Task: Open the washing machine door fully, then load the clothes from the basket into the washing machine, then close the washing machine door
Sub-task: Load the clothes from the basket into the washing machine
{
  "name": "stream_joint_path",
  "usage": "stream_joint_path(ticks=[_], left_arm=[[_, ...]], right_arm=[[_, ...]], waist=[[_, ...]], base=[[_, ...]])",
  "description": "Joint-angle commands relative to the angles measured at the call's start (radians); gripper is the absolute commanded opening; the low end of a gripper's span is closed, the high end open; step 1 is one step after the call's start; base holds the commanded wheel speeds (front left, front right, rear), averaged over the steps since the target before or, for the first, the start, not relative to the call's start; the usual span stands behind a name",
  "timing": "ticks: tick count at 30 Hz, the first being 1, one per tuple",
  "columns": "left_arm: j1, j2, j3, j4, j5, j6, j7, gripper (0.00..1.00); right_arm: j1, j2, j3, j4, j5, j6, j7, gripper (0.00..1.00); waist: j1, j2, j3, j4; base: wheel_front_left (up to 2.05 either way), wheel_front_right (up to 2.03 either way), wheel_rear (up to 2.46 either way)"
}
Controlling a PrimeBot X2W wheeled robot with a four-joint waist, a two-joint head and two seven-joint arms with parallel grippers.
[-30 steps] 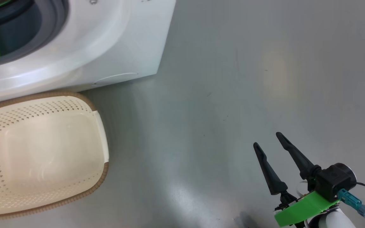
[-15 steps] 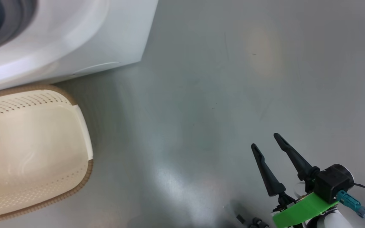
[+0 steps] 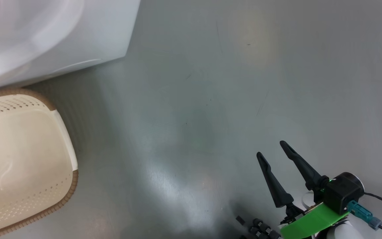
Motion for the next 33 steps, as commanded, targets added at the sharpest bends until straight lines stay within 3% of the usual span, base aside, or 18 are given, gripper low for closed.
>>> stream_joint_path(ticks=[1, 2, 4, 5, 6, 12, 33], left_arm=[[-0.021, 0.043, -0.003, -0.001, 0.014, -0.001, 0.01, 0.0], [-0.031, 0.041, -0.009, 0.02, 0.017, -0.001, 0.021, 0.12], [-0.046, 0.035, -0.019, 0.061, 0.02, -0.002, 0.047, 0.46], [-0.052, 0.034, -0.023, 0.073, 0.022, -0.002, 0.047, 0.76], [-0.057, 0.033, -0.024, 0.085, 0.02, -0.003, 0.049, 1.0], [-0.082, 0.01, -0.03, 0.126, 0.008, -0.011, 0.068, 1.0], [0.033, -0.116, 0.006, 0.105, -0.048, 0.041, -0.008, 1.0]], right_arm=[[0.033, -0.007, 0.025, -0.013, 0.017, 0.002, -0.005, 1.0], [0.033, -0.004, 0.027, -0.012, 0.017, 0.002, -0.005, 1.0], [0.033, -0.001, 0.03, -0.009, 0.02, 0.002, -0.005, 1.0], [0.032, -0.001, 0.03, -0.008, 0.021, 0.002, -0.005, 1.0], [0.031, -0.001, 0.03, -0.007, 0.022, 0.002, -0.005, 1.0], [0.023, -0.002, 0.018, -0.004, 0.022, 0.002, -0.005, 1.0], [-0.016, -0.003, 0.001, 0.029, 0.019, 0.002, -0.005, 1.0]], waist=[[0.0, 0.0, 0.002, 0.0], [0.0, 0.0, 0.001, 0.0], [0.0, 0.0, -0.003, 0.0], [0.0, 0.0, -0.005, 0.0], [0.0, 0.0, -0.007, 0.0], [0.0, 0.0, -0.008, 0.01], [0.0, 0.0, -0.11, 0.131]], base=[[0.0, 0.0, 0.0], [0.0, 0.0, 0.0], [0.0, 0.0, 0.0], [0.0, 0.0, 0.0], [0.0, 0.0, 0.0], [0.0, 0.0, 0.0], [0.0, 0.0, 0.0]])
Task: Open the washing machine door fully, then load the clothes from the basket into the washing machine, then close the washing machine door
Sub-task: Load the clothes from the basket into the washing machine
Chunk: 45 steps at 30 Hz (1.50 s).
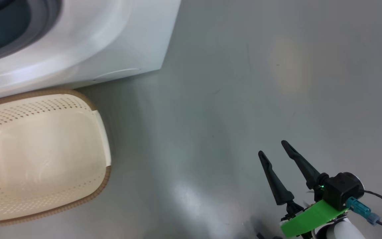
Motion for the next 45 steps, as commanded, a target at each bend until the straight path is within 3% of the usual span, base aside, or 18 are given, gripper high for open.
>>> stream_joint_path(ticks=[1, 9, 25, 38, 45], left_arm=[[0.028, 0.032, 0.008, -0.043, -0.003, 0.008, -0.006, 1.0], [0.152, -0.027, 0.036, -0.144, 0.0, 0.011, -0.006, 1.0], [0.452, -0.149, 0.11, -0.323, 0.021, -0.049, -0.006, 1.0], [0.797, -0.181, 0.161, -0.554, 0.065, -0.096, -0.006, 1.0], [1.06, -0.186, 0.161, -0.794, 0.127, -0.107, -0.006, 1.0]], right_arm=[[-0.001, -0.015, 0.013, -0.012, 0.017, 0.002, -0.005, 1.0], [-0.005, -0.019, -0.003, -0.005, 0.014, 0.002, -0.005, 1.0], [0.0, 0.006, -0.046, -0.006, -0.004, 0.002, -0.005, 1.0], [0.009, 0.03, -0.073, -0.014, -0.025, 0.002, -0.005, 1.0], [0.057, 0.032, -0.1, -0.018, -0.038, 0.002, -0.005, 1.0]], waist=[[0.0, -0.0001, -0.029, 0.032], [0.0, -0.0001, -0.091, 0.096], [0.0, -0.0001, -0.243, 0.182], [0.0, -0.0001, -0.356, 0.196], [0.0, -0.0001, -0.423, 0.216]], base=[[0.0, 0.0, 0.0], [0.0, 0.0, 0.0], [0.0, 0.0, 0.0], [0.0, 0.0, 0.0], [0.0, 0.0, 0.0]])
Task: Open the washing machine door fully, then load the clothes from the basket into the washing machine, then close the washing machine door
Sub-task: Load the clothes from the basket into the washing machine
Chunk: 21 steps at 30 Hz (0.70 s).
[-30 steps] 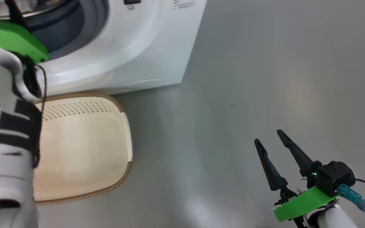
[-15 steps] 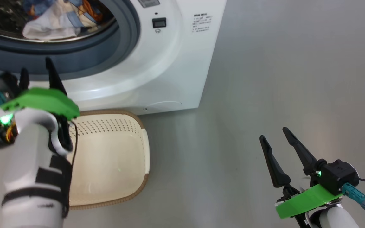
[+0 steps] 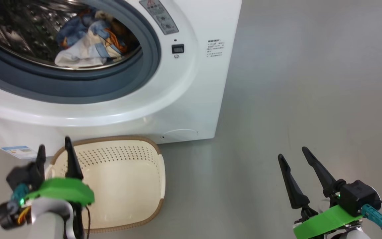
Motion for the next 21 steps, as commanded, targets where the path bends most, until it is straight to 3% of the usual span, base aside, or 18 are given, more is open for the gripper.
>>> stream_joint_path(ticks=[1, 10, 21], left_arm=[[0.024, 0.024, 0.025, -0.043, -0.002, -0.006, -0.006, 1.0], [0.27, 0.024, -0.046, -0.218, -0.023, -0.011, -0.006, 1.0], [0.45, 0.024, -0.047, -0.322, -0.043, -0.004, -0.006, 1.0]], right_arm=[[0.01, -0.004, 0.017, -0.028, -0.013, 0.002, -0.005, 1.0], [0.085, 0.003, -0.029, -0.048, -0.033, 0.002, -0.005, 1.0], [0.176, 0.011, -0.077, -0.069, -0.055, 0.002, -0.005, 1.0]], waist=[[0.0001, 0.0, -0.03, 0.013], [0.0001, 0.0, -0.11, 0.027], [0.0001, 0.0, -0.211, 0.014]], base=[[0.0, 0.0, 0.0], [0.0, 0.0, 0.0], [0.0, 0.0, 0.0]])
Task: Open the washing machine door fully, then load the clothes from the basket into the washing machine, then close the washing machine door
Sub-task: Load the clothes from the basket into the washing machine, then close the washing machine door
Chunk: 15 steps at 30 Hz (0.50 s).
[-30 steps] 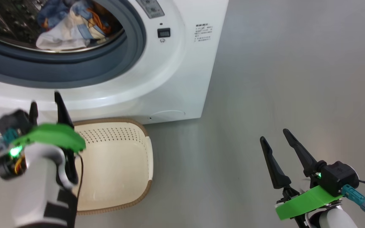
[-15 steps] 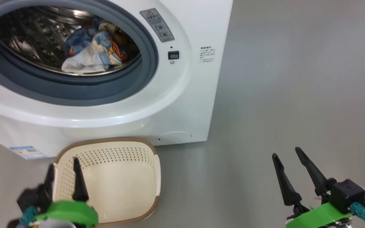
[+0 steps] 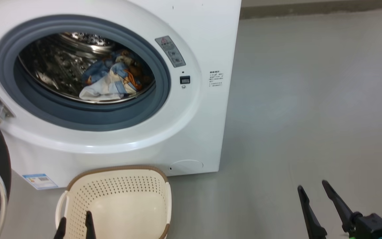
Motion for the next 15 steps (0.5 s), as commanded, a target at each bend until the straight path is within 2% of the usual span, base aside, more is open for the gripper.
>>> stream_joint_path(ticks=[1, 15], left_arm=[[-0.001, 0.013, 0.026, -0.034, -0.002, 0.002, -0.006, 1.0], [0.079, 0.013, -0.024, -0.123, -0.007, 0.041, -0.006, 1.0]], right_arm=[[0.006, -0.007, 0.016, -0.026, -0.005, 0.002, -0.005, 1.0], [0.046, 0.005, 0.013, -0.029, -0.009, 0.002, -0.005, 1.0]], waist=[[0.0, 0.0, -0.033, -0.004], [0.0, 0.0, -0.058, -0.024]], base=[[0.0, 0.0, 0.0], [0.0, 0.0, 0.0]])
